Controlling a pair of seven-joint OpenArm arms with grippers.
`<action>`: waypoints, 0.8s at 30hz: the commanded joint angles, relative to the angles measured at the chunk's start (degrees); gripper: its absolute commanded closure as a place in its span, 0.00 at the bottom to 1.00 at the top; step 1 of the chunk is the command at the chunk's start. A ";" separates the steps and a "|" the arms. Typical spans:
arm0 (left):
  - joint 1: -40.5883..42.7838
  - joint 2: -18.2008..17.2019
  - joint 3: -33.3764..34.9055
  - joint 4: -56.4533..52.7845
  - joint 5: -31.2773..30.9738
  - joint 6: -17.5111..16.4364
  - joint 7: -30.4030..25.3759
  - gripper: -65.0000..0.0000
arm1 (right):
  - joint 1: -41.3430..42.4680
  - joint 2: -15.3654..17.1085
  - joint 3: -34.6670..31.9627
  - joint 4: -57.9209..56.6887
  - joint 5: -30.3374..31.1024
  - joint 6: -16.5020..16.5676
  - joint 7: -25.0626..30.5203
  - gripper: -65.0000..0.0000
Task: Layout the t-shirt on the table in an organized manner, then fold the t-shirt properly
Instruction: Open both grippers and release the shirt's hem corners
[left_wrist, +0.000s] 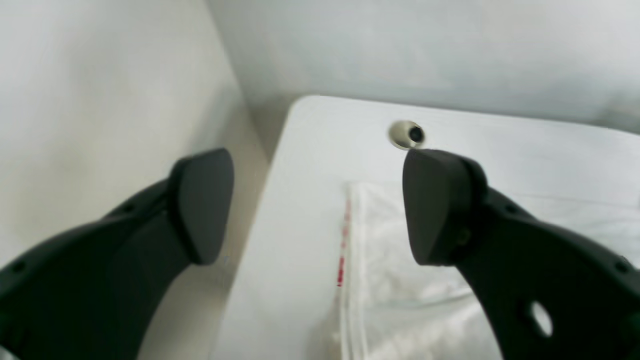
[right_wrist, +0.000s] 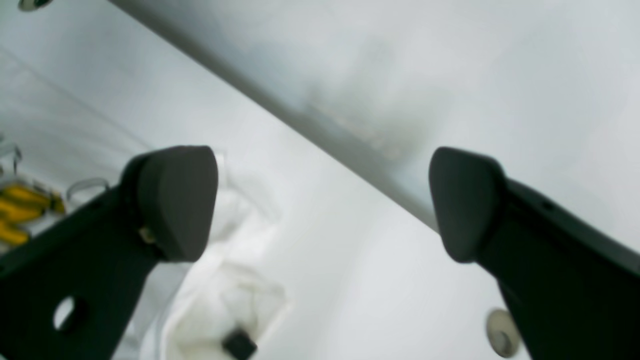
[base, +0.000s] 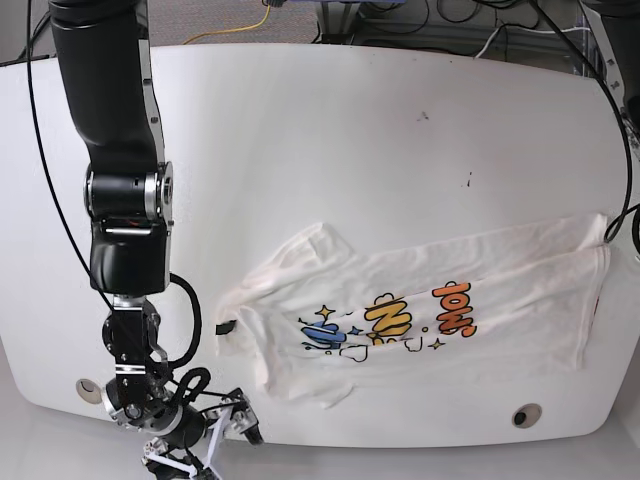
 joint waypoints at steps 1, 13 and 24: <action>-1.46 -0.93 -1.63 3.23 -0.80 -1.29 -0.15 0.23 | -1.82 -0.04 0.19 7.65 3.39 1.16 -4.45 0.00; 9.97 1.54 -12.88 19.58 -0.80 -4.63 12.68 0.23 | -22.30 -4.79 12.50 33.41 9.20 0.28 -21.68 0.00; 19.72 5.49 -18.42 31.98 -0.80 -4.72 17.43 0.23 | -32.41 -6.99 19.18 36.58 9.90 -1.83 -22.83 0.00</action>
